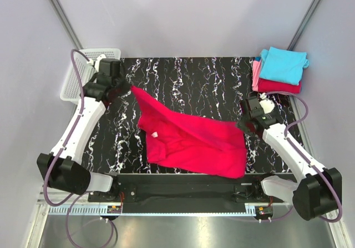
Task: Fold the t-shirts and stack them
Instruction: Flatten the tshirt out
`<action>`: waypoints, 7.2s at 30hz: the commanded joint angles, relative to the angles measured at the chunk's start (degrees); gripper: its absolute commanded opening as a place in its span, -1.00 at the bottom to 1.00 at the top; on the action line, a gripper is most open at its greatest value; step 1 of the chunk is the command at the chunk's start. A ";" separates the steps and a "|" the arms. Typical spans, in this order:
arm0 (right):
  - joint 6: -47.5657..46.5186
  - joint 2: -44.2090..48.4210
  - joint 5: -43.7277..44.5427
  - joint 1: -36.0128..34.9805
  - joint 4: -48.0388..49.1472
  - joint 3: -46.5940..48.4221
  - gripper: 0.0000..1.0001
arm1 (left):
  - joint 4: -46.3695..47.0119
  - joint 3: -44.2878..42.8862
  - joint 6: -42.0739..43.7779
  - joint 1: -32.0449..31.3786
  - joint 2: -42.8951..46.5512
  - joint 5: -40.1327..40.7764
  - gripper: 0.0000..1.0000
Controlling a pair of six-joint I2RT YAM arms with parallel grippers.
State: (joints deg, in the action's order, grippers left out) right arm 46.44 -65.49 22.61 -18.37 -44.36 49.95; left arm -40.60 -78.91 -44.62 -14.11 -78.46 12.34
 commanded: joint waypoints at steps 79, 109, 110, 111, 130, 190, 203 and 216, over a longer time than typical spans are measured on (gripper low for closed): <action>-19.89 -46.46 -34.11 2.11 21.15 40.30 0.15 | -6.16 3.68 3.31 4.88 12.10 10.25 -1.00; -18.48 -54.91 -40.72 2.02 18.78 41.28 -0.09 | -5.46 5.35 3.58 4.88 11.31 9.90 -1.00; -18.57 -55.09 -40.72 1.94 18.70 41.28 -0.11 | -5.46 5.44 3.58 4.88 11.22 9.90 -1.00; -18.66 -55.18 -40.72 2.02 18.87 41.19 -0.12 | -5.46 5.44 3.66 4.88 11.13 9.90 -1.00; -22.26 -54.47 -32.63 2.02 15.89 41.98 -0.15 | -5.45 5.70 3.58 4.88 10.78 9.90 -1.00; -30.53 -49.99 -38.25 1.58 15.88 42.33 -0.11 | -5.28 5.88 3.75 4.88 9.29 10.60 -1.00; -30.79 -54.39 -42.12 1.58 15.88 43.56 -0.22 | -5.37 5.88 4.10 4.88 8.93 11.04 -1.00; -30.26 -55.97 -48.36 1.58 16.94 44.79 -0.60 | -5.37 5.88 4.28 4.88 9.37 11.57 -1.00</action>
State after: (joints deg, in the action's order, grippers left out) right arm 16.32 -121.27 -22.50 -16.49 -28.95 92.27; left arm -48.18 -72.82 -40.77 -9.47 -69.56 22.79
